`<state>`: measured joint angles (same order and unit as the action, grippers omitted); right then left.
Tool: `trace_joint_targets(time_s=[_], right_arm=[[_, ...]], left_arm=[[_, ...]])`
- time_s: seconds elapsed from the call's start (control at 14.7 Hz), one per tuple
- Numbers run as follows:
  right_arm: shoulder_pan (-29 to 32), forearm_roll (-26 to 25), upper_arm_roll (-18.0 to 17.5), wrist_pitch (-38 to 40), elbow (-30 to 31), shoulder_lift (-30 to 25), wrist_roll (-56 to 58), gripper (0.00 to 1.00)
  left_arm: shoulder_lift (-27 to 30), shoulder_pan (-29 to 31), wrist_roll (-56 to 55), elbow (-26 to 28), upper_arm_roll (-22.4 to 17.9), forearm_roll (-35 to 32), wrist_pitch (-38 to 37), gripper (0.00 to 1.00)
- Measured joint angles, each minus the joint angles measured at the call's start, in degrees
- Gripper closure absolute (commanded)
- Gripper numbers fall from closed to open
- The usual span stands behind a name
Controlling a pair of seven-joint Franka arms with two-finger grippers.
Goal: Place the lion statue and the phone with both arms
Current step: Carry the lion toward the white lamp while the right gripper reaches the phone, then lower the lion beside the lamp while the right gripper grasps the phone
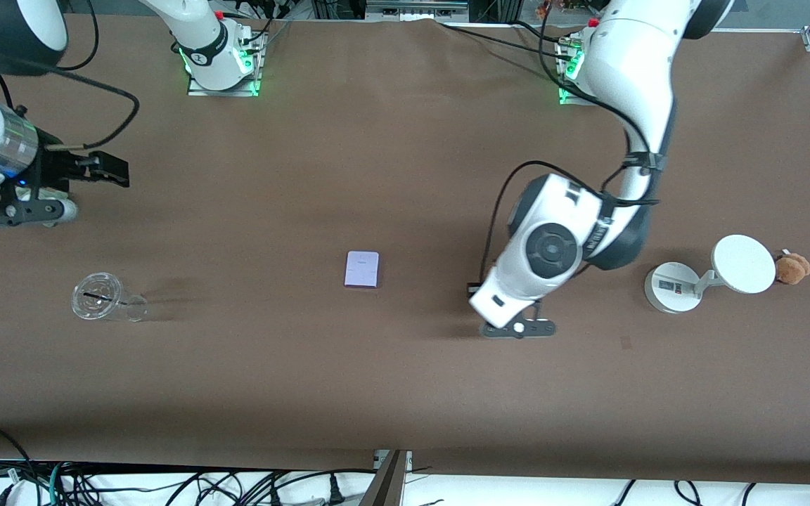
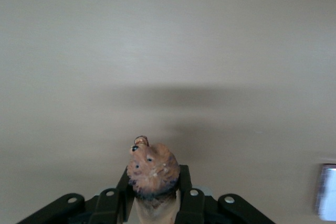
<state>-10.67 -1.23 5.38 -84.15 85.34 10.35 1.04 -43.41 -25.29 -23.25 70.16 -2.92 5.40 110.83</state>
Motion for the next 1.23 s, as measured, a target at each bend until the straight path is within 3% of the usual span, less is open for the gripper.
trace_joint_targets(time_s=[0.34, 0.75, 1.23], right_arm=[[-4.2, 0.9, -0.6, -5.6, 0.0, 6.2, -0.6, 0.0], [-9.1, 7.4, -0.8, -18.3, 0.1, 16.1, -9.2, 0.0], [-19.1, 7.7, -1.0, -30.7, 0.0, 24.4, -21.5, 0.0]], left_arm=[[7.0, 5.6, 5.0, 11.8, 0.1, -3.1, 1.7, 1.0], [14.8, 12.6, 13.1, 28.9, 0.1, -5.6, 13.3, 1.0], [17.2, 15.8, 14.4, 41.9, 0.4, -5.6, 28.5, 1.0]])
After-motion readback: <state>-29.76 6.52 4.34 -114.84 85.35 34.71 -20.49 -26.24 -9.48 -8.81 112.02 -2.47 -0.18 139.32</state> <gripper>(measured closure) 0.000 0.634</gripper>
